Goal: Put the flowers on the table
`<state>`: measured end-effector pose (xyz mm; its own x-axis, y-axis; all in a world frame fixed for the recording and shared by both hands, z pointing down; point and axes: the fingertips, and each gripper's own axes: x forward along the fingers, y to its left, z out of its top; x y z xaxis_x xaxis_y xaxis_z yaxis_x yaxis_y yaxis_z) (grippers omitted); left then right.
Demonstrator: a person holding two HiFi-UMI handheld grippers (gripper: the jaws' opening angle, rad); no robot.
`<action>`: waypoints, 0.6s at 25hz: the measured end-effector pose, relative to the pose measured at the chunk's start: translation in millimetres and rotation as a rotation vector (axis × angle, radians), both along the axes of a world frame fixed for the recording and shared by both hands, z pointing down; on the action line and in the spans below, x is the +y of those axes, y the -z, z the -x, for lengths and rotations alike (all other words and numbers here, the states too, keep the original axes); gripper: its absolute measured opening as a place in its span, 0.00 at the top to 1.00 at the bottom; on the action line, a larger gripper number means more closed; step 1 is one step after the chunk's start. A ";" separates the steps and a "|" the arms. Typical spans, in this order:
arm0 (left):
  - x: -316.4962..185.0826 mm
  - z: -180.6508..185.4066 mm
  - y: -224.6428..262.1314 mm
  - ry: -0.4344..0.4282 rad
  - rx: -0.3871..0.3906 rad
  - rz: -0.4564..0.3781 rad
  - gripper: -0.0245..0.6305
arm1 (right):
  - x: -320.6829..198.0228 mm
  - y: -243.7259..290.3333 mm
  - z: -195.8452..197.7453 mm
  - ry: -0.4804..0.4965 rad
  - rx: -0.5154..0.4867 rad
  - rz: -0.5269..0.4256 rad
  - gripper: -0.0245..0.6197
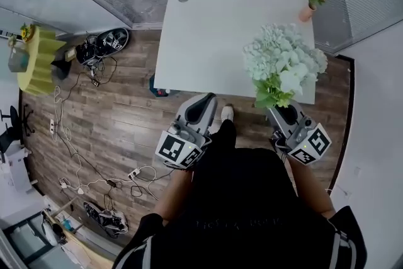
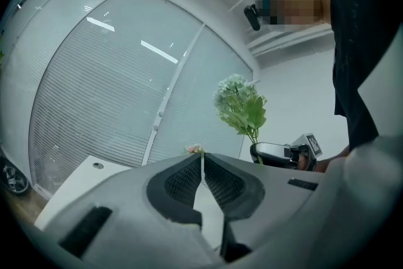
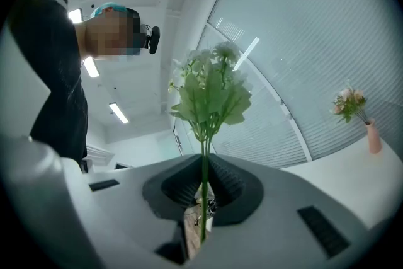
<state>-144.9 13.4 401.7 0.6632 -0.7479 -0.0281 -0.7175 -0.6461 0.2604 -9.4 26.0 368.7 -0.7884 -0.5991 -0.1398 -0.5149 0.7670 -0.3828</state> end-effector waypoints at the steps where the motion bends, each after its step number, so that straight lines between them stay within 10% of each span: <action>1: -1.8 3.2 2.0 -0.004 0.003 0.002 0.92 | -2.3 3.4 3.3 -0.003 0.003 -0.002 0.89; 15: -86.3 5.1 4.3 -0.092 0.006 0.031 0.92 | -83.5 0.2 3.2 -0.089 0.029 0.024 0.89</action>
<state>-150.0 -72.9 397.5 0.7293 -0.6841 -0.0100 -0.6536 -0.7009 0.2858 -12.6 -57.5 368.4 -0.7355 -0.6698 -0.1022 -0.5918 0.7085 -0.3845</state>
